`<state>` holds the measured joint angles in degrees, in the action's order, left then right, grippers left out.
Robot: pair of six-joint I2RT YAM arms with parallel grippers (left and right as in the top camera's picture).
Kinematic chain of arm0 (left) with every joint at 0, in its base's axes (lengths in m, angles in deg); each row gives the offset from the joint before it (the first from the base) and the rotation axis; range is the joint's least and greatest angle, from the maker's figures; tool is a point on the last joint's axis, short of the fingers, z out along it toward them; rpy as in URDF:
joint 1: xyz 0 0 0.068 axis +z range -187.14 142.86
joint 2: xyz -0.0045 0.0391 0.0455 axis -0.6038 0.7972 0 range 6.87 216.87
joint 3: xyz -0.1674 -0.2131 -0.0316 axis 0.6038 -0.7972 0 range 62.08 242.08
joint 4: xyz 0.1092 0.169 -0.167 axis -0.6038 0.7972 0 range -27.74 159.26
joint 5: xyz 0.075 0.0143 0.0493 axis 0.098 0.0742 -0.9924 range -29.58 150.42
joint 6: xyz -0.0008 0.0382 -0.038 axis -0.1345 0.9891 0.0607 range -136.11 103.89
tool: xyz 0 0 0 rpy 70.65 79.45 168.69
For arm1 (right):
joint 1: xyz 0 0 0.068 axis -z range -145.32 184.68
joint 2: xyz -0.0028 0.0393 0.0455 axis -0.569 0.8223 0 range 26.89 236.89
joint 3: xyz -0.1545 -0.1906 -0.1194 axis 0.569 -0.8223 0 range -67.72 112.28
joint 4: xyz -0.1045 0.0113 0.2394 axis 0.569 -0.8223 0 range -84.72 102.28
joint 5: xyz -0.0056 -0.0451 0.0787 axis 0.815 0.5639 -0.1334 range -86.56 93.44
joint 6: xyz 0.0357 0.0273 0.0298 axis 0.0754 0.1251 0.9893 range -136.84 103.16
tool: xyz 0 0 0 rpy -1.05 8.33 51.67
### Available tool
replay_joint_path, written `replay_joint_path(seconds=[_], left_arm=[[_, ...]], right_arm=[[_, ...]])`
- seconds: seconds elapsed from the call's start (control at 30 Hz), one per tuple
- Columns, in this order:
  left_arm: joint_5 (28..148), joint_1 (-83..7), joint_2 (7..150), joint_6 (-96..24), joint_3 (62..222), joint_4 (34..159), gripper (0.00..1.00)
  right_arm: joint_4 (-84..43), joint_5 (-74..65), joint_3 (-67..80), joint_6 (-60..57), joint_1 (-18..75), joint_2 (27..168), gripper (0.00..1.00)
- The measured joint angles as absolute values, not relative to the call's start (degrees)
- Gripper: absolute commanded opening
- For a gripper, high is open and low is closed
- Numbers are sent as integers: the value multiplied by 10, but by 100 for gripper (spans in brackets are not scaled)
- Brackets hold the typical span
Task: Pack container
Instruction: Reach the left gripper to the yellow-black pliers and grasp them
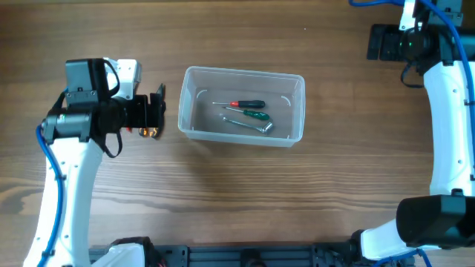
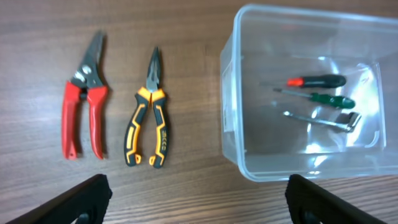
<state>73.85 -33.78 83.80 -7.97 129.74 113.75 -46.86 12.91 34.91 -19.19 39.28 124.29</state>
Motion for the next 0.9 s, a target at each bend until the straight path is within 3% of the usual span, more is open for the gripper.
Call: replay_joint_path(seconds=[0.27, 0.47, 0.9], left_arm=[[706, -338, 1005, -78, 1300, 1157, 62], [697, -338, 1067, -78, 1300, 1159, 56], [692, -338, 1072, -45, 1300, 1084, 58]], right_arm=[[-469, 129, 349, -192, 393, 1243, 100], [-469, 129, 349, -192, 393, 1243, 100], [-469, 129, 349, -192, 393, 1243, 100]])
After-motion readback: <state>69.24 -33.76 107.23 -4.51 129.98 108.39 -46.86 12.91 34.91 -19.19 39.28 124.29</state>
